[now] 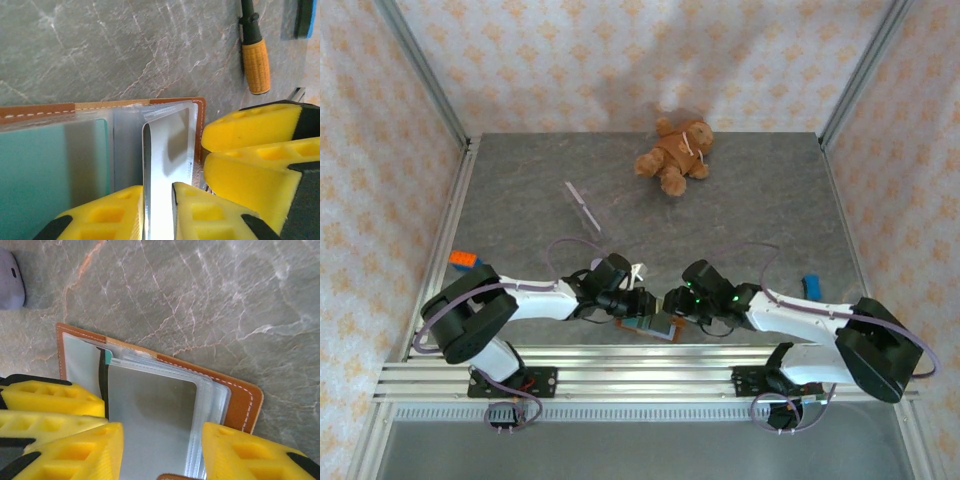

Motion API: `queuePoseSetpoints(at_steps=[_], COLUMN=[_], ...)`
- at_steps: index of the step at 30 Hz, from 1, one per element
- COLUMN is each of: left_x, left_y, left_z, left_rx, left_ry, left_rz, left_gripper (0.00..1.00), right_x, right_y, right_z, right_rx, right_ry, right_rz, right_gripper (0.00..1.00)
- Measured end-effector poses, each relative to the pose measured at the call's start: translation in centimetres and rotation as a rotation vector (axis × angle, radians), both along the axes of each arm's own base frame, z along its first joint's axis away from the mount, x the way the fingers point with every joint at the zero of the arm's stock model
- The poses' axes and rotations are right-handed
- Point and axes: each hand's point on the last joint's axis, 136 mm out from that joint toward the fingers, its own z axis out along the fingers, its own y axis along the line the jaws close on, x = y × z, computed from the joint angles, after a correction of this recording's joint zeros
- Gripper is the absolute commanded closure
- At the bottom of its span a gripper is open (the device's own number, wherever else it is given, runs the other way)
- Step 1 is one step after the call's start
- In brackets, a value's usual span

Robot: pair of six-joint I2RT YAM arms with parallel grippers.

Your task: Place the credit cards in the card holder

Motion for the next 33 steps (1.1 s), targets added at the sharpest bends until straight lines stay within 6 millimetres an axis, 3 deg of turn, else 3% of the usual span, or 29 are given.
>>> queuePoseSetpoints(at_steps=[2,6,9,11,14,20,22,28,33], left_x=[0.2,0.5,1.2,1.7,2.5,2.3,2.1,1.0,0.5], left_y=[0.0,1.0,2.2,3.1,4.9,7.8,8.1,8.5,8.7], left_z=[0.2,1.0,2.6,3.9,4.7,2.7,2.1,-0.8,-1.8], left_rx=[-0.004,0.038,0.083,0.103,0.142,0.291,0.309,0.354,0.36], left_ry=[-0.006,-0.042,-0.104,-0.151,-0.187,-0.18,-0.169,-0.099,-0.069], left_rz=[0.008,0.04,0.071,0.091,0.127,0.138,0.131,0.108,0.106], left_gripper=[0.62,0.59,0.53,0.45,0.41,0.39,0.48,0.49,0.49], right_x=[0.3,0.2,-0.2,-0.9,-2.0,-3.3,-3.3,-3.2,-2.9], right_y=[-0.3,-1.6,-3.0,-3.2,-2.7,-2.5,-1.8,0.1,0.7], right_z=[0.3,1.2,1.7,1.8,1.3,-0.7,-0.7,-1.0,-1.0], right_rx=[-0.002,-0.045,-0.128,-0.157,-0.147,-0.094,-0.069,-0.01,-0.001], right_ry=[-0.015,-0.064,-0.103,-0.108,-0.091,-0.031,-0.023,-0.01,-0.01], right_rz=[0.0,0.01,0.022,0.044,0.066,0.059,0.069,0.107,0.116], right_gripper=[0.47,0.4,0.35,0.33,0.31,0.34,0.39,0.49,0.5])
